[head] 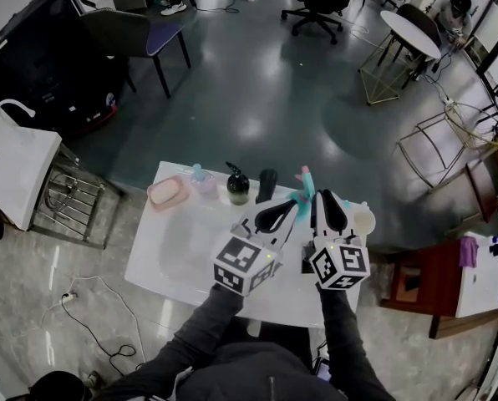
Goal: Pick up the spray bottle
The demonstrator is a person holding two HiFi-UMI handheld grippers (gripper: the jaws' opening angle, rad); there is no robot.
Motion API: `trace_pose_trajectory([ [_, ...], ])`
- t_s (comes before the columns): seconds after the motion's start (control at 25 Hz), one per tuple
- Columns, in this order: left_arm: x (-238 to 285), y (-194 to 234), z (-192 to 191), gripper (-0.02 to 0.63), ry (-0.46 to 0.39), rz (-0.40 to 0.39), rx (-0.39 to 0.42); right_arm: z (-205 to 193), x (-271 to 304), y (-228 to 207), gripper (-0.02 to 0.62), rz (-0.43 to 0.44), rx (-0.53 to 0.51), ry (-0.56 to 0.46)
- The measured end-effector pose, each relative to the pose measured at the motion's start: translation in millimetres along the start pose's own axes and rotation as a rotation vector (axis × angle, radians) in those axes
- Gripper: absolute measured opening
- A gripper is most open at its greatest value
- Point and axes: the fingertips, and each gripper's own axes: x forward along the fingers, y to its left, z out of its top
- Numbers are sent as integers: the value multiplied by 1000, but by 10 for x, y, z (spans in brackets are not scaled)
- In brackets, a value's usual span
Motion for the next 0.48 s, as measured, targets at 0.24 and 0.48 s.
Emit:
trace_pose_trajectory([
  [0.24, 33, -32, -6, 6, 3, -14, -3, -102, 189, 1, 181, 35, -5, 33],
  [0.48, 20, -15, -42, 6, 17, -5, -12, -293, 343, -33, 199, 45, -15, 68],
])
